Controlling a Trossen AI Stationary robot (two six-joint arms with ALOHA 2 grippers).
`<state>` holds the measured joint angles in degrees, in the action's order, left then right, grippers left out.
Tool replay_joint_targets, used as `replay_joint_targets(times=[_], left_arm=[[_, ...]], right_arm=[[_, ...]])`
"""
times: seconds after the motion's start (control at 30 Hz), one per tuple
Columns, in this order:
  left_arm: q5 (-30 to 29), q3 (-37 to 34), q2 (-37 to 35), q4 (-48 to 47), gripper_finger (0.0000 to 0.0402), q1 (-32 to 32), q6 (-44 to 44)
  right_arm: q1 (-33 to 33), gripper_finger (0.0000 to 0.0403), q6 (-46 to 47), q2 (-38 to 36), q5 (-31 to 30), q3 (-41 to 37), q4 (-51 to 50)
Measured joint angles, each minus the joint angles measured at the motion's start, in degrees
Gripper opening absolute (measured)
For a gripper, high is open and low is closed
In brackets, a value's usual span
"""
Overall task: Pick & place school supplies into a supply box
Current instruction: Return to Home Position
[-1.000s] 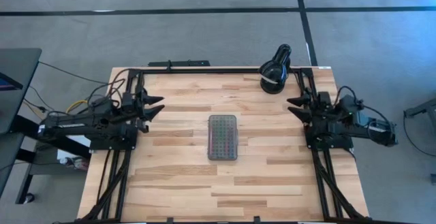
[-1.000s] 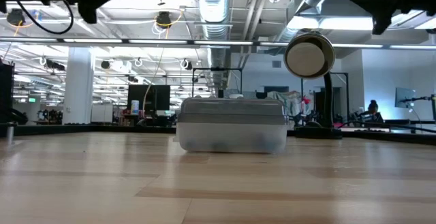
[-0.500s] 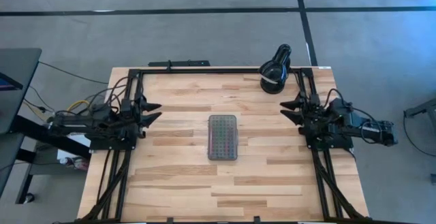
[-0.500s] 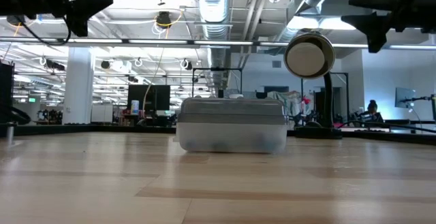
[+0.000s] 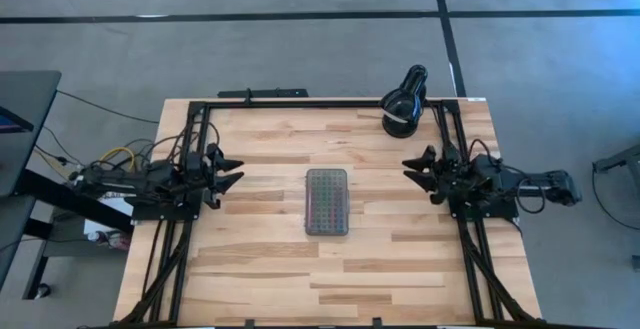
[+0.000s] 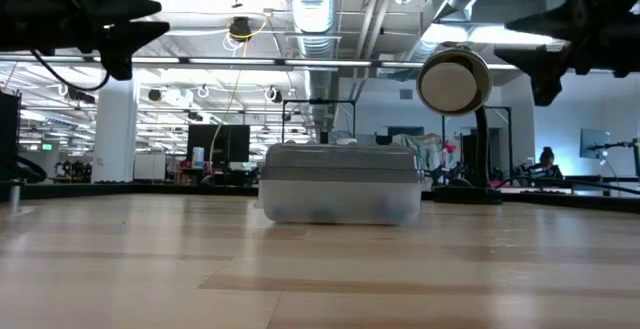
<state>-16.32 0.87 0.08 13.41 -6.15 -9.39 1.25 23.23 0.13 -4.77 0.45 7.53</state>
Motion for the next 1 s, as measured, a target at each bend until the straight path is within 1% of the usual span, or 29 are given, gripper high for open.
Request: replay_joint_targets(times=[0.07, 0.27, 0.37, 0.53, 0.63, 0.77, 0.87, 0.93, 1.0], left_arm=[[-0.51, -0.25, 0.15, 0.76, 0.0155, -0.6, 0.02], [-1.74, -0.29, 0.13, -0.6, 0.0155, -1.87, -0.48], [-1.58, -0.32, 0.15, -2.15, 0.0155, -2.29, -1.3], [1.09, -0.34, 0.13, -5.24, 0.0155, -2.54, -1.89], [-0.59, -0.32, 0.15, -9.03, 0.0155, -2.47, -3.03], [-1.15, -0.16, 0.63, -9.49, 0.0155, -2.04, -1.54], [-2.86, -0.14, 0.63, -9.46, 0.0155, -1.97, -4.39], [-4.12, -0.12, 0.63, -9.44, 0.0155, -1.95, -4.56], [-4.0, -0.12, 0.63, -9.37, 0.0155, -1.95, -4.59]], right_arm=[[-1.36, 0.0177, 0.34, 0.07, -2.1, 0.0, -2.31], [-3.86, 0.0177, -0.12, 0.05, -5.68, -0.02, -3.29], [-3.73, 0.0177, -0.16, 0.05, -5.84, -0.04, -4.4], [-3.72, 0.0177, -1.75, 0.05, -5.86, -0.04, -4.96], [-3.09, 0.0177, -2.24, 0.05, -5.82, -0.07, -4.98], [-2.03, 0.0177, -2.24, 0.27, -5.82, -0.09, -5.0], [-0.38, 0.0177, -2.24, 0.27, -5.82, -0.09, -4.99], [0.75, 0.0177, -2.24, 0.16, -5.82, -0.09, -4.99], [1.68, 0.0177, -2.24, 0.16, -5.81, -0.09, -5.0]])
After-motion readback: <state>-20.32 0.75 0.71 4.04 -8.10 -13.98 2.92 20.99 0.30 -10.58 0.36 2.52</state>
